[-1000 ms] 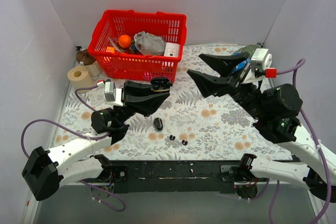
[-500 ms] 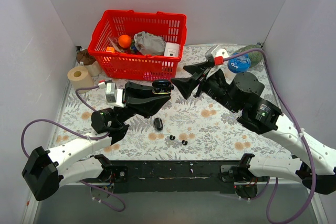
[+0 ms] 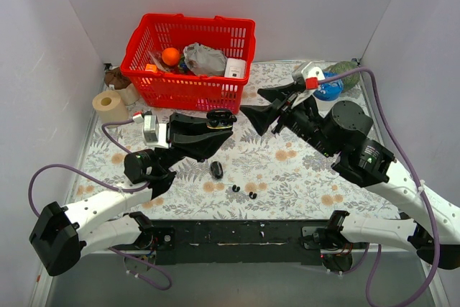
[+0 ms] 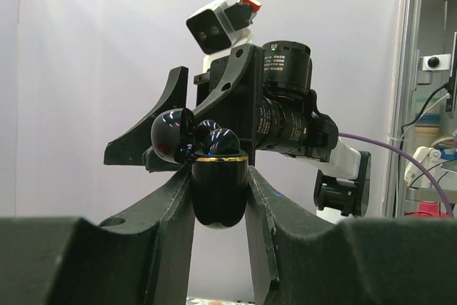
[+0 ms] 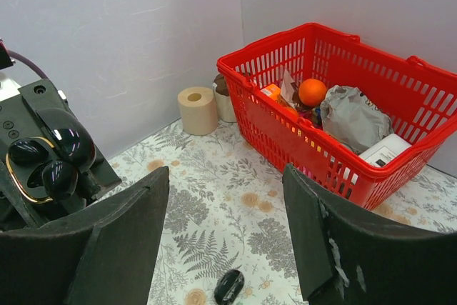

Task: Insert the wireless bluetooth earbuds into the charging case
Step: Place the earbud in the charging case.

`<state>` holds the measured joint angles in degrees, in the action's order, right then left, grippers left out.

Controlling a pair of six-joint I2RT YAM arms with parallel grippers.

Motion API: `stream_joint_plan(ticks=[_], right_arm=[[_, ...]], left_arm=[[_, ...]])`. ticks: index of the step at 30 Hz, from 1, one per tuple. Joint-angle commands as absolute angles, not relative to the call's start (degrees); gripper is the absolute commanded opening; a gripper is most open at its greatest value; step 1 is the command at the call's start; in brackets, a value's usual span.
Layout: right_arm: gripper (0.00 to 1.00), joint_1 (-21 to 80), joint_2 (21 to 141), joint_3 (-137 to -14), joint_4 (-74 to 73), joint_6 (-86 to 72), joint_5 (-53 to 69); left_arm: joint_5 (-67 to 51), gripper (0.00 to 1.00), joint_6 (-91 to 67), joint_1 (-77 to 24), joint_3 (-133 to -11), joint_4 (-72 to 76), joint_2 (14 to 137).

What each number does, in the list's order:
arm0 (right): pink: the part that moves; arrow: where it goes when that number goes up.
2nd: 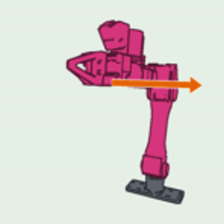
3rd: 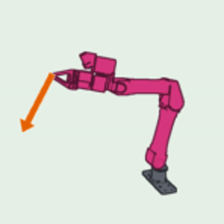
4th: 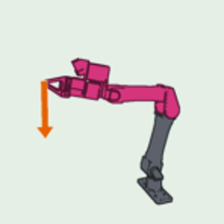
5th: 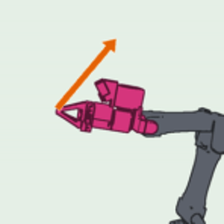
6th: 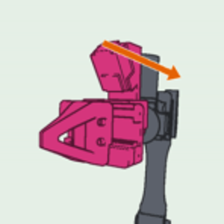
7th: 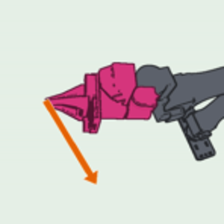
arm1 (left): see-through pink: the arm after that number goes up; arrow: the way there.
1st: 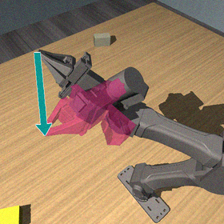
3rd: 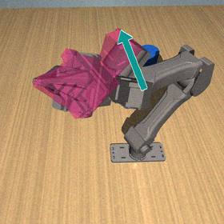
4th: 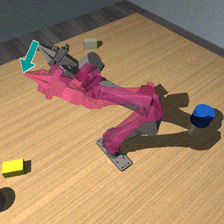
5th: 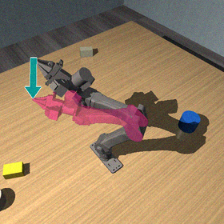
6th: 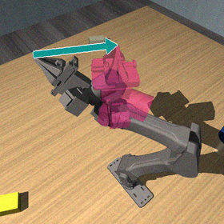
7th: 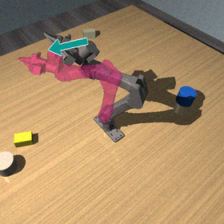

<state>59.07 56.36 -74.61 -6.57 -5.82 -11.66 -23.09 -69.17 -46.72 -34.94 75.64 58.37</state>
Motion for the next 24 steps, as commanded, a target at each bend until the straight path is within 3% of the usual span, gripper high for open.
stream_joint_plan(ticks=[1,24], right_arm=[[0.71,59.33,55.63,-77.34,-4.48,-5.98,-11.25],[0.69,66.62,56.43,-78.57,-3.60,-4.31,-13.79]], left_arm=[[-22.24,0.00,-68.20,-46.93,-34.28,77.87,57.48],[-20.66,0.00,-67.06,-46.93,-34.72,77.78,59.33]])
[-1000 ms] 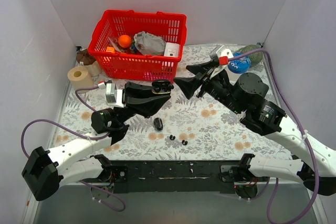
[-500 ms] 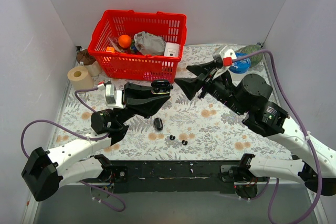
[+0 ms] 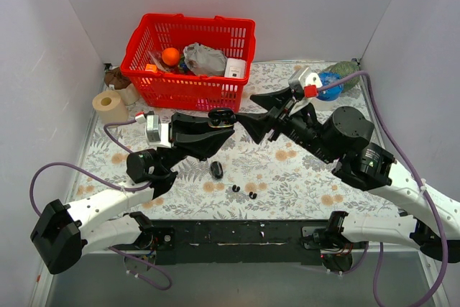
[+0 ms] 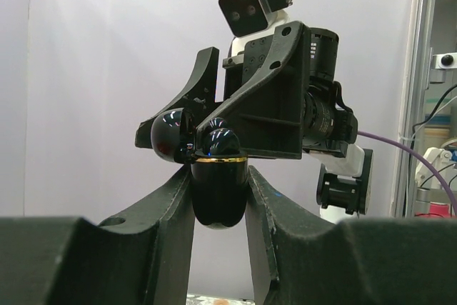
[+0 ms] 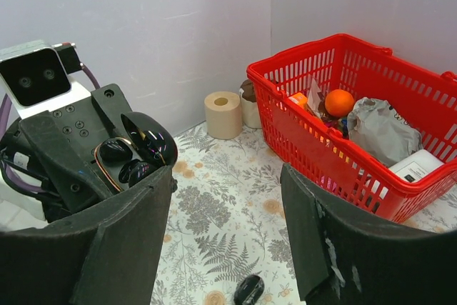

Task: Insert the wireless bluetooth earbuds into the charging case
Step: Place the earbud in the charging case.

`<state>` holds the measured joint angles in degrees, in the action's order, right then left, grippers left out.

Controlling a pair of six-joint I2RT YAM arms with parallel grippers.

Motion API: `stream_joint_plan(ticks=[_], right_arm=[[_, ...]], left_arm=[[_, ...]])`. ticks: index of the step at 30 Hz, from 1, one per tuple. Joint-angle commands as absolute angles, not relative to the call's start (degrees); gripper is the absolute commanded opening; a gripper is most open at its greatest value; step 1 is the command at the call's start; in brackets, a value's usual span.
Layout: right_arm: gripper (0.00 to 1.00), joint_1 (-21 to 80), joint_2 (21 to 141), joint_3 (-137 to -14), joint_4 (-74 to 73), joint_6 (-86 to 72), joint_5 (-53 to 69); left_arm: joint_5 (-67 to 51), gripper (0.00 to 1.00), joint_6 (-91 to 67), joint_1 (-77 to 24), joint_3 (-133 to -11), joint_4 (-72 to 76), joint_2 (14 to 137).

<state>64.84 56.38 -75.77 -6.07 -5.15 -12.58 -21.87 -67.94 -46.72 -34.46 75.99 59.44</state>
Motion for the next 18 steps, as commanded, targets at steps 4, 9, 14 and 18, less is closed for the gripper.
stream_joint_plan(ticks=[4,9,14,18], right_arm=[[0.69,68.11,56.43,-78.57,-3.60,-3.96,-14.94],[0.69,70.22,56.34,-78.58,-3.17,-3.17,-16.52],[0.69,71.45,56.95,-79.54,-3.08,-2.64,-17.05],[0.69,72.42,57.65,-80.33,-3.16,-2.29,-17.40]], left_arm=[[-20.22,0.00,-66.71,-46.93,-34.72,77.43,59.33],[-20.30,0.00,-66.71,-46.93,-34.89,77.34,59.41],[-20.57,0.00,-66.97,-46.93,-34.63,77.52,59.50],[-20.13,0.00,-66.97,-46.93,-34.45,77.34,59.50]])
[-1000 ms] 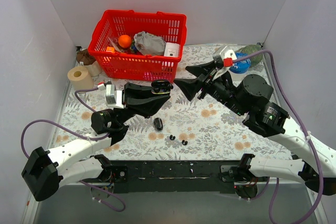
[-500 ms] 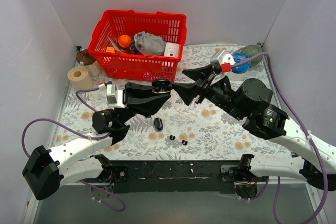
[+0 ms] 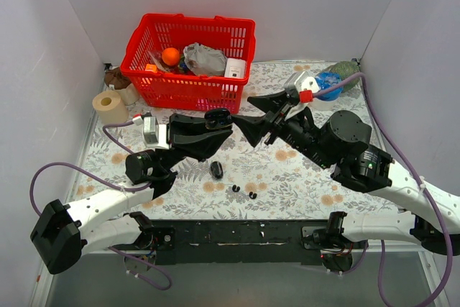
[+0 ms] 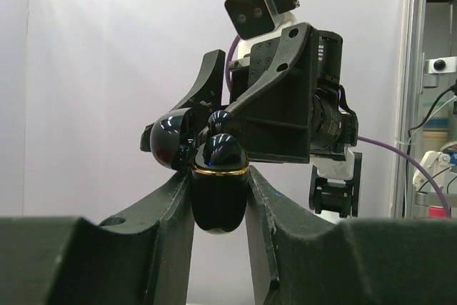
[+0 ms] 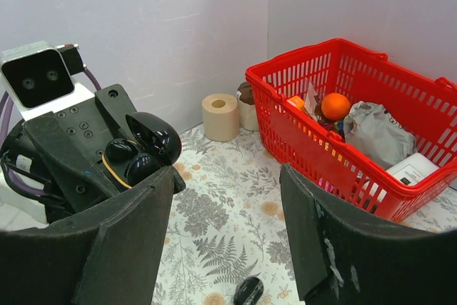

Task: Insert the wireless bluetooth earbuds into the charging case
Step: Place the earbud in the charging case.

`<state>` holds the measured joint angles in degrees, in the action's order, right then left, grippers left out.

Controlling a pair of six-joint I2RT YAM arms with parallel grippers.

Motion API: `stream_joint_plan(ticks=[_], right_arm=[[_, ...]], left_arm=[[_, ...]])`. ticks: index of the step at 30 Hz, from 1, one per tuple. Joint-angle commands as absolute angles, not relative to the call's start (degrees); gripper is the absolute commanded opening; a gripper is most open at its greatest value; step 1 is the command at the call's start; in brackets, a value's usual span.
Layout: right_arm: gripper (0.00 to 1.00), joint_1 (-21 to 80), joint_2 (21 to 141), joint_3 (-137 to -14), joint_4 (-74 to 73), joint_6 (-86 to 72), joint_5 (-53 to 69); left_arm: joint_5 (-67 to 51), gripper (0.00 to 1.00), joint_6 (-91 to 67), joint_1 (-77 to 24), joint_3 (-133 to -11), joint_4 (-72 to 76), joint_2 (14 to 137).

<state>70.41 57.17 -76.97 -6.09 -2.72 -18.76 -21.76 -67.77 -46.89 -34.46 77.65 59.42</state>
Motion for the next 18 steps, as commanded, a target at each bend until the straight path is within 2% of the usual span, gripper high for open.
stream_joint_plan(ticks=[1,10,18], right_arm=[[0.69,72.68,57.74,-80.51,-3.25,-2.29,-17.75],[0.71,73.04,53.53,-79.28,-4.13,-0.35,-26.54],[0.70,73.04,53.70,-79.19,-4.92,-0.97,-24.79]], left_arm=[[-19.95,0.00,-66.89,-46.93,-34.45,77.34,59.41],[-20.04,0.00,-66.01,-46.93,-34.54,74.10,57.22],[-19.95,0.00,-66.36,-46.93,-34.10,74.70,57.39]])
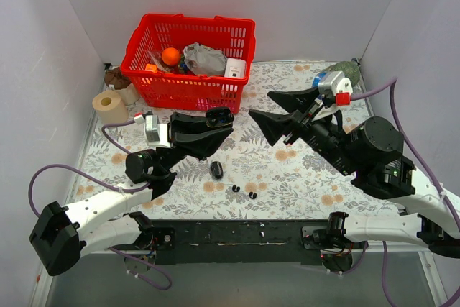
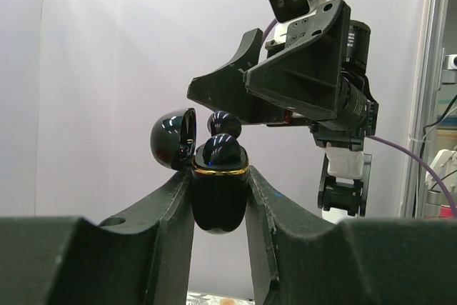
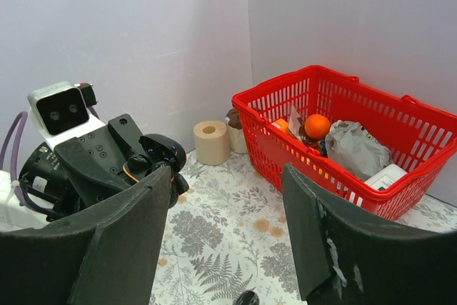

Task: Insert the wireless bluetooth earbuds into the charging case
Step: Place the earbud in the charging case.

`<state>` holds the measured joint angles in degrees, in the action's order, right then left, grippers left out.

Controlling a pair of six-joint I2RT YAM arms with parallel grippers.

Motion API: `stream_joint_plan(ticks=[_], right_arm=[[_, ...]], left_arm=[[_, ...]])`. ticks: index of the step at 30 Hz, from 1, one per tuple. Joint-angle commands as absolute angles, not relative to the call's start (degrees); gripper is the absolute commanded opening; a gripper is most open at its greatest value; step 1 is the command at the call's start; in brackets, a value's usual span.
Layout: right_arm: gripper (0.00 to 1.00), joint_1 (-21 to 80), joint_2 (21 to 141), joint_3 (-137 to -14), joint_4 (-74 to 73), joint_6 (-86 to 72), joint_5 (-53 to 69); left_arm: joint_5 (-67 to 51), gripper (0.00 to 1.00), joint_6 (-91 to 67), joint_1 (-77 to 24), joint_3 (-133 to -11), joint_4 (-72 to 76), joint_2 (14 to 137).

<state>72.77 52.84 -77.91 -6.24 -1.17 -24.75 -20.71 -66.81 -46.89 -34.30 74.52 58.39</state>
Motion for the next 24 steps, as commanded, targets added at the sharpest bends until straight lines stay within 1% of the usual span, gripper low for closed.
stream_joint_plan(ticks=[1,24], right_arm=[[0.70,73.04,53.88,-79.10,-5.01,-1.14,-24.70],[0.70,73.04,57.83,-80.51,-5.63,-1.49,-21.89]], left_arm=[[-20.04,0.00,-66.44,-46.93,-34.19,74.71,57.39],[-20.92,0.00,-67.68,-46.93,-34.63,75.41,58.36]])
